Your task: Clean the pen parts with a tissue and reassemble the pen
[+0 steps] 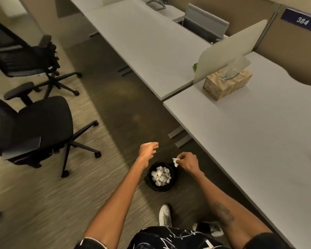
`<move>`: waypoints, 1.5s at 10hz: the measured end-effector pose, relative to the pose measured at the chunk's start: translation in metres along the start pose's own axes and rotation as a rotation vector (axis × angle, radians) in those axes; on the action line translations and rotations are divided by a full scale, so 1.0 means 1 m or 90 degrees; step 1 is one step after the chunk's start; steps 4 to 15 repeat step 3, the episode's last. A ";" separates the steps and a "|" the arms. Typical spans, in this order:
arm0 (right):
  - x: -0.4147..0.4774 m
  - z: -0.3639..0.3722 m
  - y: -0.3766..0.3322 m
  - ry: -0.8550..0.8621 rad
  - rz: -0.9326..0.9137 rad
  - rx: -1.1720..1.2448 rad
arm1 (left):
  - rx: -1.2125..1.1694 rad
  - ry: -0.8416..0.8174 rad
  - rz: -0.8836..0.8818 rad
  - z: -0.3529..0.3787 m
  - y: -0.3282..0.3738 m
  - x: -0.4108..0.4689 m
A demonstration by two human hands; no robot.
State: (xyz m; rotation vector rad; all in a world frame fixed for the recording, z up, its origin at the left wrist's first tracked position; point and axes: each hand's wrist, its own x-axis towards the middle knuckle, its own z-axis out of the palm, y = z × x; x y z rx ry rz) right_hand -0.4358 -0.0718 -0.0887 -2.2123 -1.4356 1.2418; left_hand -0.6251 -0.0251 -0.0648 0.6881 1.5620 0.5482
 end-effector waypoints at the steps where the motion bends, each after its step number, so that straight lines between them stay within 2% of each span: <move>1: 0.004 0.021 -0.002 -0.018 0.035 0.000 | 0.000 0.031 -0.031 -0.023 -0.016 0.005; 3: 0.016 0.041 -0.020 -0.045 -0.015 0.013 | -0.020 0.059 -0.051 -0.040 -0.032 0.010; 15: 0.016 0.041 -0.020 -0.045 -0.015 0.013 | -0.020 0.059 -0.051 -0.040 -0.032 0.010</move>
